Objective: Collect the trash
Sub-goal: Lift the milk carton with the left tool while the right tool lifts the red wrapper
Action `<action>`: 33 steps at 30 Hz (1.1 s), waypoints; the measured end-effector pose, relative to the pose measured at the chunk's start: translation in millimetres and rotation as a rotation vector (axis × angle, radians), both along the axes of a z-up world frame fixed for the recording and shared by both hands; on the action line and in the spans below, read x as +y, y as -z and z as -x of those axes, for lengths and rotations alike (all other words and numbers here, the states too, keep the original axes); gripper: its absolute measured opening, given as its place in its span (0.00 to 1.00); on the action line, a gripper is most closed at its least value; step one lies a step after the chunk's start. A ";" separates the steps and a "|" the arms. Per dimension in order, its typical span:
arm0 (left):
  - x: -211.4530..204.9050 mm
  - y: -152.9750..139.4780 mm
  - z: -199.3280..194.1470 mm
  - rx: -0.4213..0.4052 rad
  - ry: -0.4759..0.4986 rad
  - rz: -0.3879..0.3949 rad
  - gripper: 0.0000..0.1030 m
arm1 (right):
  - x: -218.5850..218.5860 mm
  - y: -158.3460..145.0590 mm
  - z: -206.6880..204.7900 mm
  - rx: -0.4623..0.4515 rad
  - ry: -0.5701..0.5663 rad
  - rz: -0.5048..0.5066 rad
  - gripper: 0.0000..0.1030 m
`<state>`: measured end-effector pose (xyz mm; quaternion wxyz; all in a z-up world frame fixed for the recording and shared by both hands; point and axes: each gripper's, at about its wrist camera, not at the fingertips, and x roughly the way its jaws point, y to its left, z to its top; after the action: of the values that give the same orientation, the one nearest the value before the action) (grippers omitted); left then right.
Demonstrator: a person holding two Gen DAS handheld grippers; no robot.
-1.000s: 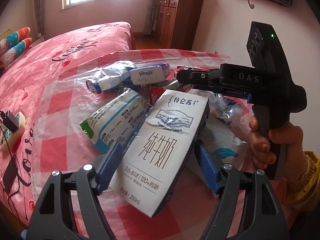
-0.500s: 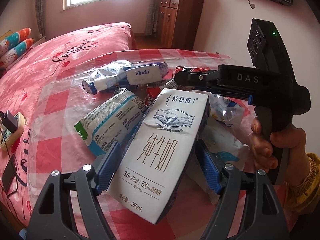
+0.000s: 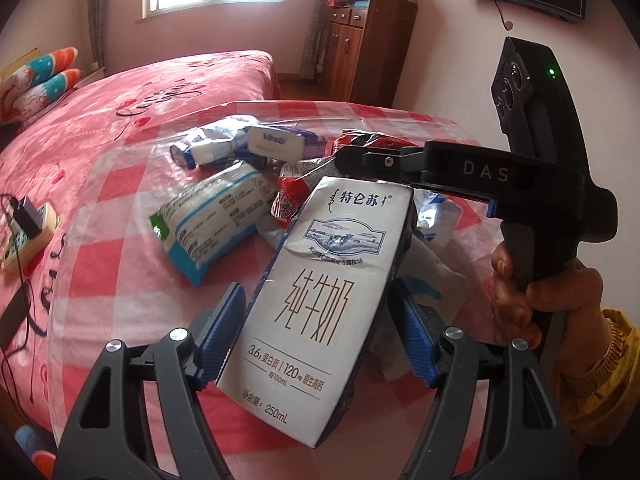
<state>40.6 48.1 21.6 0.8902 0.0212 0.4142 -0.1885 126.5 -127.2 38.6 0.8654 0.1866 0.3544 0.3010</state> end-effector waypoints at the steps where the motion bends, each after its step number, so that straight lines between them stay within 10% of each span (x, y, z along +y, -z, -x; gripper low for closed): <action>1: 1.2 0.2 2.2 0.003 -0.008 0.005 0.71 | -0.6 -0.1 1.4 -0.001 0.000 -0.004 0.30; 33: 54.0 -1.7 88.1 -0.006 -0.148 0.102 0.67 | -1.2 -9.4 75.0 -0.018 0.017 -0.008 0.30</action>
<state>-47.4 102.1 23.3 0.9029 -0.0544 0.4016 -0.1431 51.5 -128.3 48.0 0.8703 0.1901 0.3440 0.2968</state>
